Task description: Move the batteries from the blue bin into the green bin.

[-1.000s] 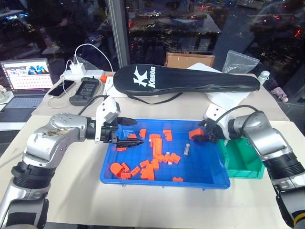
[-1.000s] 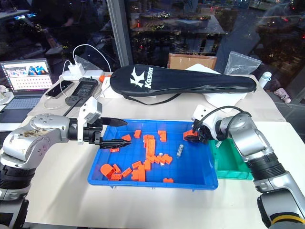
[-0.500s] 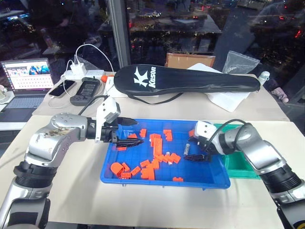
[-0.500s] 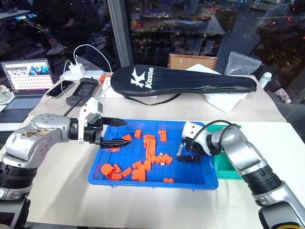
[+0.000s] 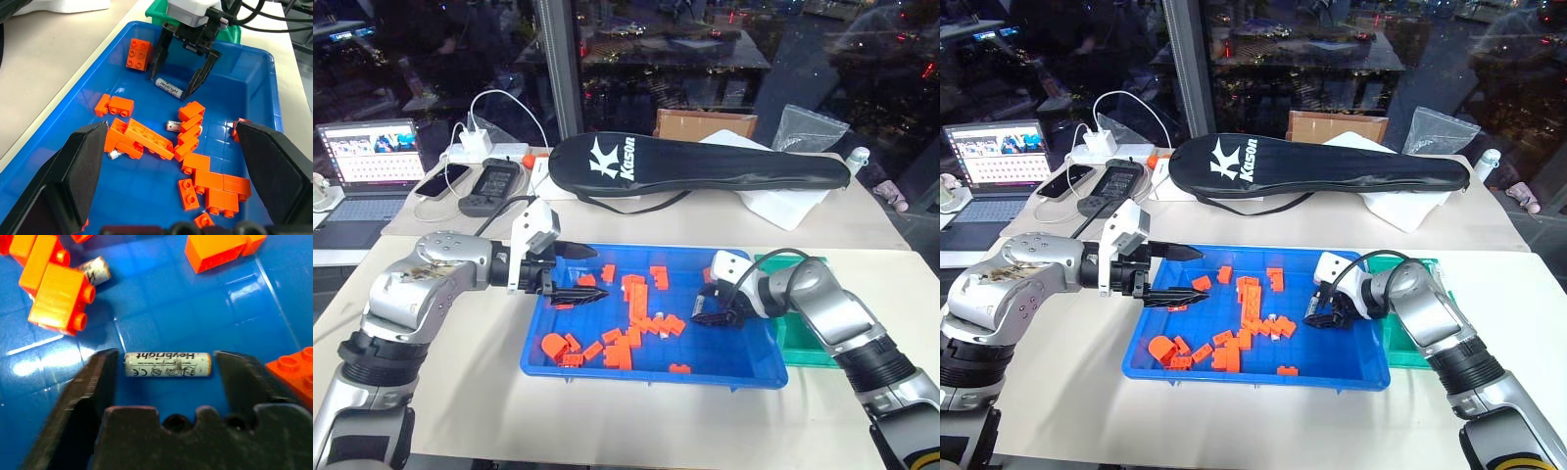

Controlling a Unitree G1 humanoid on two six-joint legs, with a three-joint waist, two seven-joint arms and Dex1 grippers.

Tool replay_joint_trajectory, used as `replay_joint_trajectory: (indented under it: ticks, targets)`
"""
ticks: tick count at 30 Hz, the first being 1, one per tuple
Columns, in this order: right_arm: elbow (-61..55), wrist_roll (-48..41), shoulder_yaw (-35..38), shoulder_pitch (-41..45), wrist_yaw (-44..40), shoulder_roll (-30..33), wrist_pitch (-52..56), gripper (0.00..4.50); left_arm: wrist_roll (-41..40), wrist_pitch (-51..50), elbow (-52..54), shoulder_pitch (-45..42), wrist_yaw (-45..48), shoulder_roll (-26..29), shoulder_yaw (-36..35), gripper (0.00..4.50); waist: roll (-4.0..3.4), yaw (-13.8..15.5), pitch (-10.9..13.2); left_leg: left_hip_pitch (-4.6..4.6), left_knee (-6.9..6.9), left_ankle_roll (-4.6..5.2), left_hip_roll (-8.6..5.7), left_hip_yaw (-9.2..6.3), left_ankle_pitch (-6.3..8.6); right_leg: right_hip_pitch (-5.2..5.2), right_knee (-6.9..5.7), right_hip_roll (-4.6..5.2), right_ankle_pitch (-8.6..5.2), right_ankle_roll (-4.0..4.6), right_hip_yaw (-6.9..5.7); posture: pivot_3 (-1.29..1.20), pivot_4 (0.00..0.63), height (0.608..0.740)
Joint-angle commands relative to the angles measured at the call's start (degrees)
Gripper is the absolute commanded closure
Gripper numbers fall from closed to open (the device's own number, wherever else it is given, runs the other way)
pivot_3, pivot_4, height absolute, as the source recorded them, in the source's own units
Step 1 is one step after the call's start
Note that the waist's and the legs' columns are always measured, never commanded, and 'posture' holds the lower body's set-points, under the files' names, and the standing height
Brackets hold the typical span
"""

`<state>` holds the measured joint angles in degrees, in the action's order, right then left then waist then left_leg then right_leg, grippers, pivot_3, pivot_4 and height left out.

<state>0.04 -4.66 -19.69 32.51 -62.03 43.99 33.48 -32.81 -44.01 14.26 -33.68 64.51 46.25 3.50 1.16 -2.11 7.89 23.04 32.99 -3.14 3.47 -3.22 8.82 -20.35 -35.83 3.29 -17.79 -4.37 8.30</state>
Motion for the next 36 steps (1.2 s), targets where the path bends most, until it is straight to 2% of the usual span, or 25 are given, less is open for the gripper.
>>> replay_joint_trajectory:
  ticks: [1, 7, 12, 17, 19, 22, 31, 33, 34, 36]
  targets:
    - [-2.6, -0.9, 3.6, 0.1, -0.2, 1.7, 0.3, 1.99, -0.6, -0.4, 0.9, -1.7, 0.4, 0.6, -0.5, 0.00, 0.00, 0.0, 0.0, 0.00, 0.00, 0.00, 0.00, 0.00, 0.00, 0.00, 0.00, 0.00, 0.00, 0.00, 0.00, 0.00, 0.150, 0.740]
    - [-10.8, -5.6, 10.6, 1.2, -3.3, 8.0, 3.8, 1.99, -2.0, -1.0, -0.7, -4.3, 1.1, -1.8, 0.0, 0.00, -0.01, 0.2, 0.0, 0.06, 0.03, 0.00, -0.02, 0.00, 0.00, -0.03, 0.00, 0.01, 0.00, -0.01, 0.00, 0.00, 0.150, 0.740]
    - [-11.4, -6.1, 20.7, 0.0, -5.0, 20.5, 4.5, 1.99, -0.3, 0.8, -4.5, -8.0, 1.6, -4.9, 2.2, 0.00, -0.03, 0.6, 0.0, 0.04, 0.05, 0.00, -0.02, 0.00, 0.00, 0.00, 0.01, 0.02, -0.01, -0.02, -0.02, 0.00, 0.150, 0.740]
    - [-8.8, -5.9, 30.9, -9.3, -7.1, 30.5, 3.8, 1.99, 0.3, 1.8, -6.9, -9.3, 3.1, -5.8, 3.3, 0.00, -0.03, 0.9, 0.0, 0.02, -0.02, 0.02, 0.00, 0.05, 0.01, 0.01, 0.06, 0.02, -0.03, 0.01, -0.04, 0.00, 0.150, 0.740]
    - [-9.4, -5.2, 32.4, -14.9, -7.6, 31.5, 1.5, 1.99, 0.6, 2.0, -7.5, -9.6, 3.4, -6.2, 3.6, 0.00, -0.03, 0.9, 0.0, -0.01, -0.02, 0.05, 0.01, 0.07, 0.03, 0.03, 0.06, 0.02, -0.03, 0.02, -0.04, 0.00, 0.150, 0.740]
    - [-11.8, -4.9, 31.3, -18.6, -5.2, 29.6, -0.4, 1.99, 2.6, 3.9, -7.8, -9.4, 4.1, -6.3, 5.0, 0.00, -0.06, 0.1, 0.0, -0.06, 0.01, 0.04, 0.02, 0.09, 0.03, 0.07, 0.03, 0.02, -0.03, 0.00, -0.01, 0.00, 0.150, 0.740]
    - [-10.4, -0.1, 23.2, -20.1, -1.9, 28.0, -3.1, 1.99, 3.5, 3.8, -7.1, -8.2, 3.4, -6.1, 4.8, 0.00, -0.26, -0.4, -0.1, -0.04, 0.08, 0.04, 0.00, 0.08, 0.02, 0.06, -0.03, 0.02, -0.04, -0.04, 0.01, 0.00, 0.150, 0.740]
    - [-9.2, 0.1, 22.3, -19.0, -1.9, 27.7, -3.0, 0.98, 2.8, 2.4, -6.7, -8.3, 3.1, -6.0, 4.6, 0.00, -0.26, -0.3, -0.1, 0.00, 0.12, 0.04, -0.01, 0.08, 0.02, 0.05, -0.03, 0.03, -0.04, -0.04, 0.01, 0.00, 0.150, 0.740]
    - [-8.8, -0.1, 21.7, -17.1, -2.1, 27.4, -2.8, 0.90, 2.9, 2.4, -6.6, -8.2, 3.1, -5.9, 4.7, 0.00, -0.26, -0.2, -0.1, 0.02, 0.12, 0.04, -0.02, 0.08, 0.02, 0.05, -0.02, 0.03, -0.04, -0.05, 0.01, 0.00, 0.150, 0.740]
    - [-9.6, -2.6, 21.5, -11.2, -3.4, 26.6, -0.8, 0.10, 3.2, 2.8, -6.1, -7.6, 3.0, -5.7, 4.7, 0.00, -0.28, -0.5, -0.1, 0.03, 0.17, 0.04, -0.02, 0.08, 0.02, 0.05, -0.02, 0.04, -0.04, -0.06, 0.01, 0.00, 0.150, 0.740]
